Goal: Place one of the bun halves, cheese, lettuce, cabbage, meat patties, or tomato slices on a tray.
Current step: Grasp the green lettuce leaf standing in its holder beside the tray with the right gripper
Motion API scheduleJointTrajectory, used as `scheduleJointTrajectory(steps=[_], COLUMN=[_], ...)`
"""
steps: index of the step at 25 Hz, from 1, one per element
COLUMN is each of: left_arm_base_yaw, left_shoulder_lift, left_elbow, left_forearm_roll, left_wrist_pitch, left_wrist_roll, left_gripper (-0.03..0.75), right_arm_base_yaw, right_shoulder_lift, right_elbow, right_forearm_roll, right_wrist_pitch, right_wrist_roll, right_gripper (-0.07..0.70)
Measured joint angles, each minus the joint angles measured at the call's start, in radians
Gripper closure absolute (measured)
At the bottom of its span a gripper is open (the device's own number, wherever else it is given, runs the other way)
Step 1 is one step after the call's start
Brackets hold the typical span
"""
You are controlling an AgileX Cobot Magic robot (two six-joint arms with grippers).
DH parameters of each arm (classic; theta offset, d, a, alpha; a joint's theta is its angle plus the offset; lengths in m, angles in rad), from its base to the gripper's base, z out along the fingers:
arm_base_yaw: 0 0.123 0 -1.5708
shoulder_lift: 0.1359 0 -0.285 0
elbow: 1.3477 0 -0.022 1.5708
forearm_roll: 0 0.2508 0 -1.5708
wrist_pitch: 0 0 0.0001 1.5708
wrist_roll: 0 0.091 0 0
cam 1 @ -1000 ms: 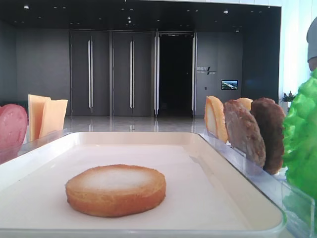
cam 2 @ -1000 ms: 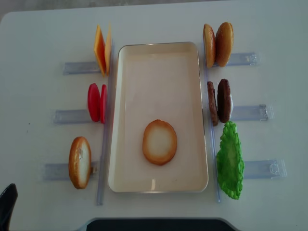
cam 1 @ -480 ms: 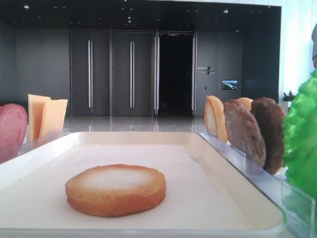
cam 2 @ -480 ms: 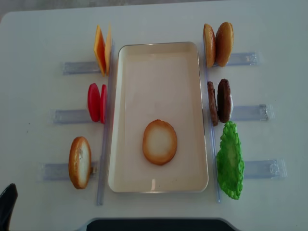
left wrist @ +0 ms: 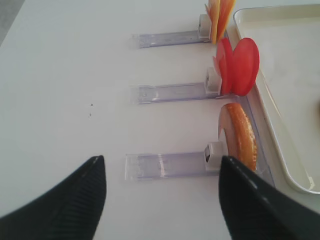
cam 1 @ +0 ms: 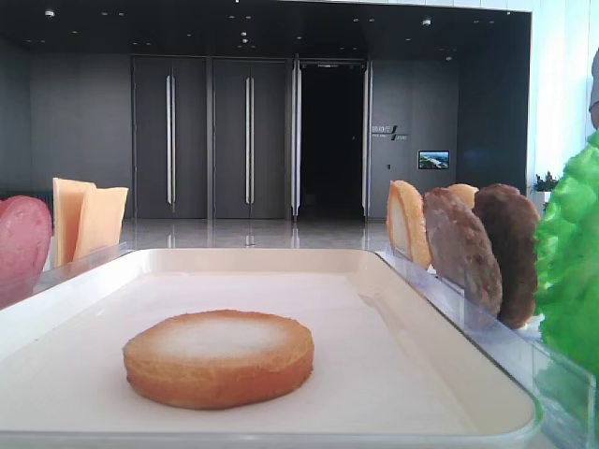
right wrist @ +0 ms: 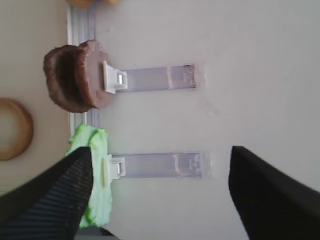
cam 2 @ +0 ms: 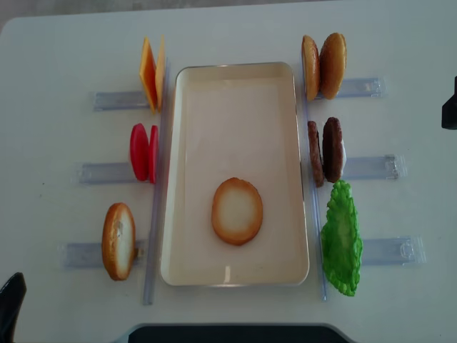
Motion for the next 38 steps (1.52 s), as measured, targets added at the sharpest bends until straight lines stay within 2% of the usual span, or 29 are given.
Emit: scheduleJointTrajectory(steps=[3, 8, 11, 14, 25, 38], left_arm_base_yaw=[0.0, 0.0, 0.0, 0.0, 0.0, 0.0], left_shoulder_lift=[0.0, 0.0, 0.0, 0.0, 0.0, 0.0], left_elbow=[0.0, 0.0, 0.0, 0.0, 0.0, 0.001], left_forearm_roll=[0.0, 0.0, 0.0, 0.0, 0.0, 0.0], left_wrist_pitch=[0.0, 0.0, 0.0, 0.0, 0.0, 0.0], left_wrist_roll=[0.0, 0.0, 0.0, 0.0, 0.0, 0.0], left_gripper=[0.181, 0.181, 0.181, 0.181, 0.181, 0.181], right_arm_base_yaw=[0.065, 0.235, 0.319, 0.367, 0.387, 0.401], right_shoulder_lift=[-0.029, -0.046, -0.028, 0.009, 0.197, 0.236], right_elbow=[0.041, 0.131, 0.14, 0.14, 0.14, 0.066], right_forearm_roll=[0.015, 0.016, 0.006, 0.002, 0.001, 0.075], right_wrist_pitch=[-0.002, 0.002, 0.004, 0.004, 0.003, 0.002], right_wrist_roll=[0.035, 0.154, 0.226, 0.26, 0.245, 0.214], right_gripper=[0.1, 0.1, 0.1, 0.1, 0.1, 0.1])
